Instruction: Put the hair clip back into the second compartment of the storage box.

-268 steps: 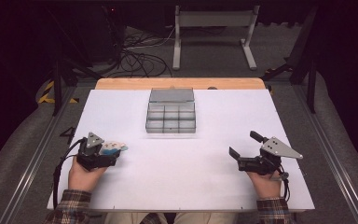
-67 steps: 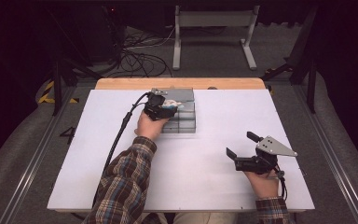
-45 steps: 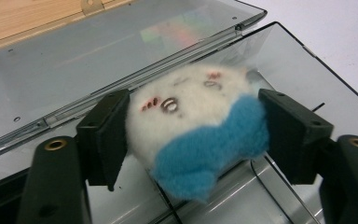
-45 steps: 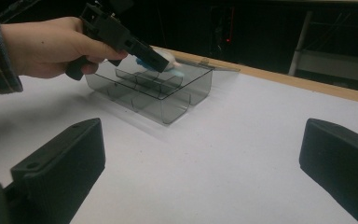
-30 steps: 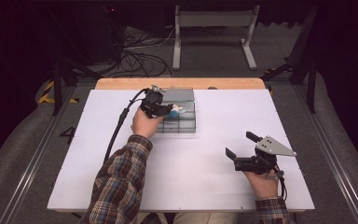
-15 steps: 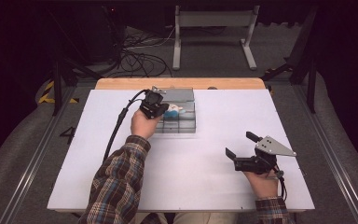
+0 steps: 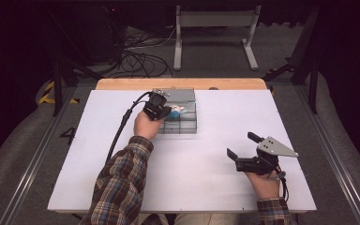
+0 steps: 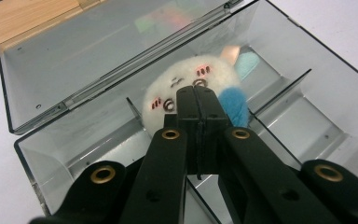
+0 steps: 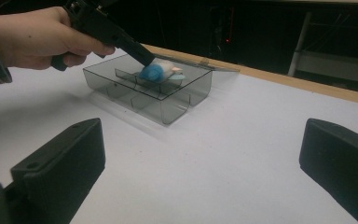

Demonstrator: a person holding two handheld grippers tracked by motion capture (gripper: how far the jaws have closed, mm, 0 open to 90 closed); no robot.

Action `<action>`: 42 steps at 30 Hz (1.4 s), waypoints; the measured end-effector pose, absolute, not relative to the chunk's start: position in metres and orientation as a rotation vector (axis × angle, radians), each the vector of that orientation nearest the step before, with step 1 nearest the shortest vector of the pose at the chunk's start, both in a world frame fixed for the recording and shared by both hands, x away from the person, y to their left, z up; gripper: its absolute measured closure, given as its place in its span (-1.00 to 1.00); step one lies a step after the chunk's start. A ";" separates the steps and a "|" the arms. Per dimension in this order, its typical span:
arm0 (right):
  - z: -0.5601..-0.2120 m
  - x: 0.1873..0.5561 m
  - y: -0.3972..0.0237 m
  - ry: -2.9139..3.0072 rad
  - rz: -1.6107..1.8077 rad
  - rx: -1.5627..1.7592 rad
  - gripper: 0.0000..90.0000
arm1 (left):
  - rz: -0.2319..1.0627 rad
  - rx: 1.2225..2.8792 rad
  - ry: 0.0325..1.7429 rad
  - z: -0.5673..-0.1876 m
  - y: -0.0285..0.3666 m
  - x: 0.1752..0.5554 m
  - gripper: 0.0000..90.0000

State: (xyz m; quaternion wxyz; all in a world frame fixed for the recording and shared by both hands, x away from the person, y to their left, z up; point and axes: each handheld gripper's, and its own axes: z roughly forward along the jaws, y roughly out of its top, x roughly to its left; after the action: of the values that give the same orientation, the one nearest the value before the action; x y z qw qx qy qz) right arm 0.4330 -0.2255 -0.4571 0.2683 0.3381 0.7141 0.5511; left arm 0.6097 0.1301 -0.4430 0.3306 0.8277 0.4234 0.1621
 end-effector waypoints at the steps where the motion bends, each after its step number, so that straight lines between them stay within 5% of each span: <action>1: -0.457 0.433 -0.225 1.926 1.487 0.911 -0.98 | 0.422 2.169 1.108 -0.444 0.130 0.610 1.00; 31: -0.457 0.433 -0.225 1.924 1.488 0.907 -0.98 | 0.482 2.156 1.082 -0.439 0.132 0.607 0.99; 42: -0.456 0.432 -0.224 1.920 1.493 0.907 -0.98 | 0.513 2.108 1.048 -0.430 0.130 0.600 0.78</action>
State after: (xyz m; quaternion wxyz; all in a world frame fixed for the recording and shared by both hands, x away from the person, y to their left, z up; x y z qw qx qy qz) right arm 0.4321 -0.2243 -0.4564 0.2697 0.3365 0.7123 0.5537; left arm 0.6002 0.1298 -0.4296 0.3582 0.8169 0.4061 0.1987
